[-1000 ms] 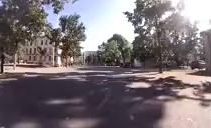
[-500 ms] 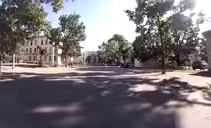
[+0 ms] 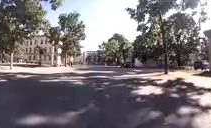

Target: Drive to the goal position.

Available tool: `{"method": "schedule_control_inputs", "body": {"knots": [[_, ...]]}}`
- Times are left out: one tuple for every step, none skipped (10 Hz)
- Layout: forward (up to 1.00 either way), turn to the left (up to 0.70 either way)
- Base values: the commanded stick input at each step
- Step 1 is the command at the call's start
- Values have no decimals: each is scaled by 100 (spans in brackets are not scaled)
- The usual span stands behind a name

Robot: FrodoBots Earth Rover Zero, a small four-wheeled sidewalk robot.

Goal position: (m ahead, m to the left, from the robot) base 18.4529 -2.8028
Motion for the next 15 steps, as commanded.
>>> {"method": "schedule_control_inputs", "body": {"knots": [[70, 0], [70, 0], [70, 0], [70, 0], [70, 0], [70, 0], [70, 2], [70, 7], [70, 11], [70, 14], [70, 14], [70, 14], [70, 14], [70, 12], [70, 2]]}}
